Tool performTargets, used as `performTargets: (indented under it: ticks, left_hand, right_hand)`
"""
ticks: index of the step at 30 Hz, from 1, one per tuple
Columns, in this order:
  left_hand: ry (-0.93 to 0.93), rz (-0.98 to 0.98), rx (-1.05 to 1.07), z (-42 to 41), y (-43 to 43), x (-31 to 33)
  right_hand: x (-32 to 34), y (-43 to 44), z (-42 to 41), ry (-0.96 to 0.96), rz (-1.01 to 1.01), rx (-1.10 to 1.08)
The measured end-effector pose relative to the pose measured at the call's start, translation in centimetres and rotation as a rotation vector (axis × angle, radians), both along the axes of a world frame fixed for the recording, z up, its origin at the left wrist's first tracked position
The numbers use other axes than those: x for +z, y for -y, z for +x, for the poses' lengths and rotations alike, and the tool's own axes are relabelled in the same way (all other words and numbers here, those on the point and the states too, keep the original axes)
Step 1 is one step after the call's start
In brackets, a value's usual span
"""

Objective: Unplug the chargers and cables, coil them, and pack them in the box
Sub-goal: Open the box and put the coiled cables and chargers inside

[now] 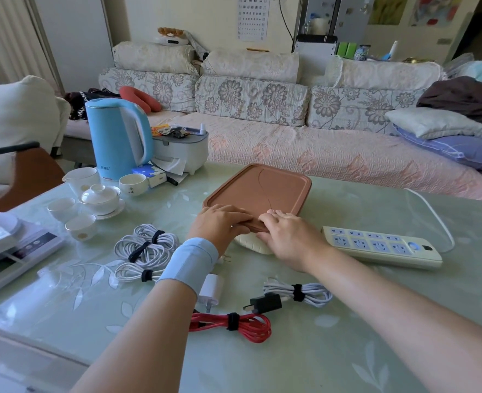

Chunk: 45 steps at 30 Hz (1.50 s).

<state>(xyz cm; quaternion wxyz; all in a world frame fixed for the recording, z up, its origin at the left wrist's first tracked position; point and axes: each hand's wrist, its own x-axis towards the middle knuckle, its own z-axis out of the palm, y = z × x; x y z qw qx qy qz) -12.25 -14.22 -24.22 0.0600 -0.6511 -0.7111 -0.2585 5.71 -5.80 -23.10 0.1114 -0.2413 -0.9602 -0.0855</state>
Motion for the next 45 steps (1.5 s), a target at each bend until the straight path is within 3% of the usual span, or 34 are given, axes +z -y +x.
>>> performTargets:
  ticks: [7, 12, 15, 17, 19, 21, 23, 27, 33, 36, 39, 41, 45]
  left_hand:
    - [-0.007, 0.127, -0.026, -0.2, -0.2, -0.8]
    - [-0.036, 0.284, -0.037, 0.1, -0.4, -0.6]
    - [-0.059, 0.424, 0.114, 1.2, -0.5, -0.9]
    - [0.148, 0.39, 0.313, 2.5, -0.5, -0.6]
    - [0.617, 0.335, 0.39, 3.9, -0.6, 0.2]
    - [1.058, 0.331, 0.313, 4.5, -1.0, 0.6]
    - [1.178, 0.302, 0.289, 4.4, -1.2, 0.4]
    - [1.119, 0.208, 0.295, 3.9, -0.8, 0.3]
    - [1.148, 0.176, 0.346, 3.4, -0.8, 0.7]
    - [1.036, 0.073, 0.363, 2.8, -0.6, 0.1]
    - [0.782, -0.114, 0.442, 2.7, -0.2, -0.7]
    - [0.733, -0.088, 0.47, 2.8, -0.1, -0.7]
    - [0.482, 0.186, 0.435, 3.8, 0.7, 1.4]
  right_hand:
    - [0.8, 0.2, -0.1, -0.025, 0.009, 0.007]
    - [0.9, 0.0, 0.5, -0.08, 0.123, 0.076]
    - [0.7, -0.6, 0.4, -0.165, 0.198, 0.074]
    - [0.9, -1.1, 0.4, -0.234, 0.191, 0.087]
    - [1.0, -1.3, 0.5, -0.264, 0.21, 0.107]
    - [0.7, -1.2, 0.6, -0.267, 0.244, 0.13]
    - [0.5, -1.0, 0.6, -0.277, 0.278, 0.135]
    - [-0.1, -0.5, 0.1, -0.311, 0.329, 0.13]
    - [4.3, -0.2, 1.0, -0.562, 0.365, 0.064]
    - [3.6, -0.9, 1.4, -0.471, 0.248, 0.121]
    - [2.5, -1.0, 1.1, -0.347, 0.216, 0.1]
    - [2.6, -0.8, 1.0, -0.36, 0.273, 0.099]
    - [3.1, -0.1, 1.6, -0.381, 0.392, 0.097]
